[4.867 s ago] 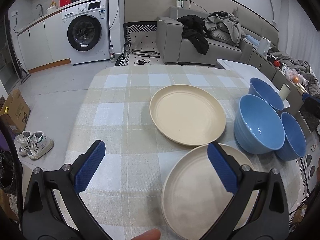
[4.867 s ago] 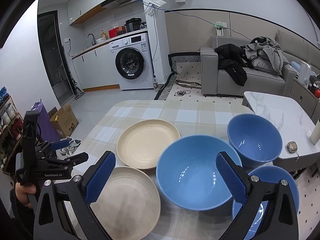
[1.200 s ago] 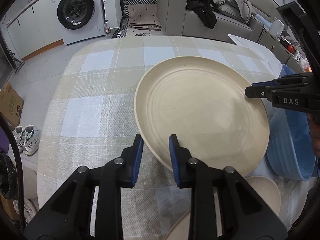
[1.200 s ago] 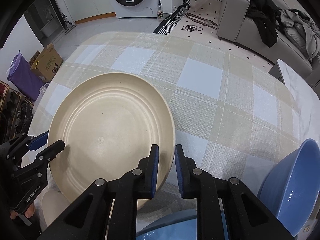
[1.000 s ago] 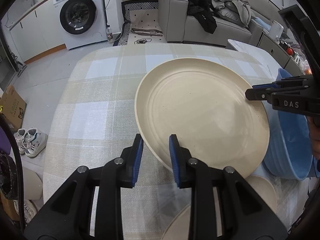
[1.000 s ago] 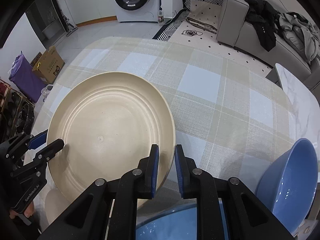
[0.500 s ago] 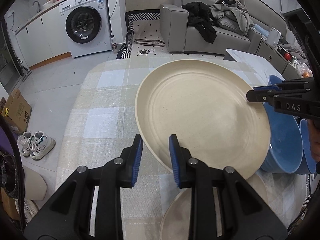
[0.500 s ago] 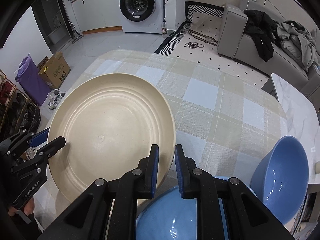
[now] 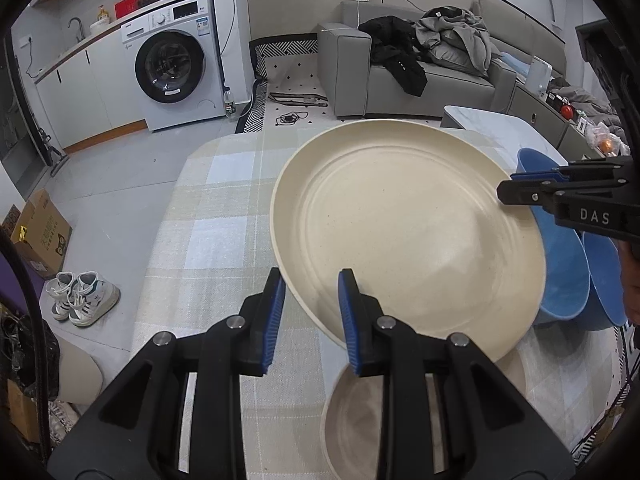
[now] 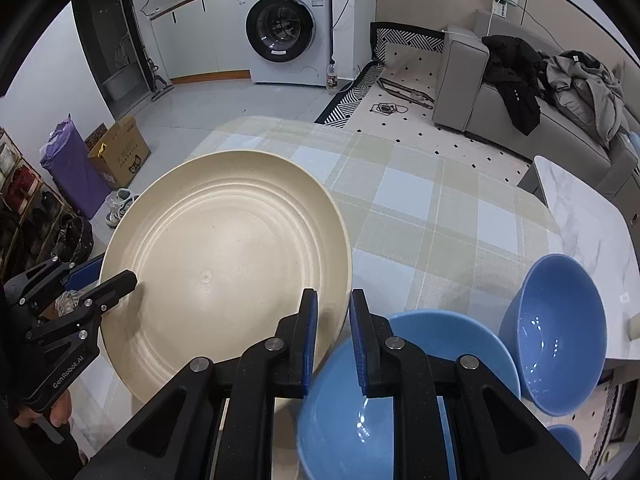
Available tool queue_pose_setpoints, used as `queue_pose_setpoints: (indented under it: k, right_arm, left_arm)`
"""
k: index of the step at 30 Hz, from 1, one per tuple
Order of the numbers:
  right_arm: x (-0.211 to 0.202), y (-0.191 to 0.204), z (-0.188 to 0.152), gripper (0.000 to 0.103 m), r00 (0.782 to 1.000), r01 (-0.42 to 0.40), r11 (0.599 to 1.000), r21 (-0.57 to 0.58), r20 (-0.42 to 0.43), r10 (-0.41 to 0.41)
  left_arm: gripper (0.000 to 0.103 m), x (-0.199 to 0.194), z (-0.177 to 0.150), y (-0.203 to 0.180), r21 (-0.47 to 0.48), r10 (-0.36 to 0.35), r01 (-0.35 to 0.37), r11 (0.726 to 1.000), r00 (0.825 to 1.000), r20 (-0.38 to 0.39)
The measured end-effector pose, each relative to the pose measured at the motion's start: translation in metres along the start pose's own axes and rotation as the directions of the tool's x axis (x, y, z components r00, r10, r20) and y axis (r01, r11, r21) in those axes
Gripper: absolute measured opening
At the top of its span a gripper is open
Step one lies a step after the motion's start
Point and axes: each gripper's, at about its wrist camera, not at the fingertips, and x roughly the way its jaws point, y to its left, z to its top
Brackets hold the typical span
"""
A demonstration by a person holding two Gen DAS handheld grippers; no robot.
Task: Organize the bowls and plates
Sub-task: 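Lift and carry the held cream plate toward the plate stack beside the blue bowls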
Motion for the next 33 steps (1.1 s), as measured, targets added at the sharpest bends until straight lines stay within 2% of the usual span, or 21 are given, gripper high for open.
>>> queue_pose_setpoints:
  k: [21, 33]
  right_arm:
    - [-0.044, 0.025, -0.045, 0.017, 0.997, -0.010, 1.000, 0.000, 0.073, 0.010]
    - [-0.061, 0.034, -0.080, 0.017, 0.992, -0.023, 0.999, 0.029, 0.125, 0.019]
  left_arm:
    - [0.023, -0.084, -0.042, -0.009, 0.014, -0.002, 0.001, 1.000, 0.998, 0.057]
    - [0.023, -0.107, -0.068, -0.015, 0.028, -0.014, 0.012, 1.000, 0.997, 0.071]
